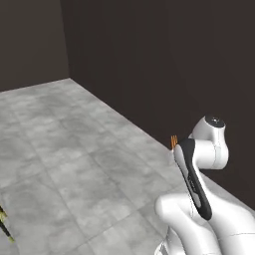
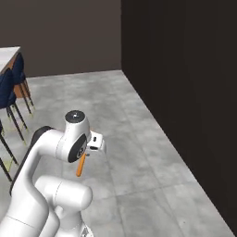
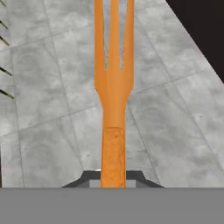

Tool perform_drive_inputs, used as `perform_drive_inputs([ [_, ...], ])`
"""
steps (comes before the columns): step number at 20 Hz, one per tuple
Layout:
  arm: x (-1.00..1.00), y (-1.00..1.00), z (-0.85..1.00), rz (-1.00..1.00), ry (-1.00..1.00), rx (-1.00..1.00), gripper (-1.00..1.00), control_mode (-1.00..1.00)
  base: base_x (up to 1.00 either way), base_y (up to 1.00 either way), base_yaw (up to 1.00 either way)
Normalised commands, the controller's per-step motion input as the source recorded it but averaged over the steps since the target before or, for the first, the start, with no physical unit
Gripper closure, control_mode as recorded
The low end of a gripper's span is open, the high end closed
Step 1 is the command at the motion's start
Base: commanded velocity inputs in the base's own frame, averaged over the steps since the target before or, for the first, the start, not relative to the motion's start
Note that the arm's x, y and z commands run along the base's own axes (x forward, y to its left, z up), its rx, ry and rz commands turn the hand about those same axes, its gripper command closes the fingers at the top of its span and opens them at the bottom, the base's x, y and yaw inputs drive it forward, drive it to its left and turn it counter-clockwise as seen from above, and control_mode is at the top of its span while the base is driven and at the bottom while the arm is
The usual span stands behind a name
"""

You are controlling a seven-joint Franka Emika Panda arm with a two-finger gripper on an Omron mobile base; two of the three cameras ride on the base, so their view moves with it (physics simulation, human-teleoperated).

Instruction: Take the fork and place it on the left side of the plate. Then take the spoon and place it on the right side of the plate. Make sure they're directly next to the plate.

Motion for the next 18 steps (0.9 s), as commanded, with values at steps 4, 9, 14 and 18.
perform_drive_inputs([
  [4, 0.00, 0.00, 0.00, 0.00, 0.00, 0.00, 1.00, 1.00, 1.00, 0.46, 0.10],
  [9, 0.00, 0.00, 0.00, 0.00, 0.00, 0.00, 1.00, 1.00, 1.00, 0.46, 0.06],
  [14, 0.00, 0.00, 0.00, 0.00, 0.00, 0.00, 1.00, 1.00, 1.00, 0.46, 0.05],
  [18, 0.00, 0.00, 0.00, 0.00, 0.00, 0.00, 1.00, 1.00, 1.00, 0.50, 0.07],
])
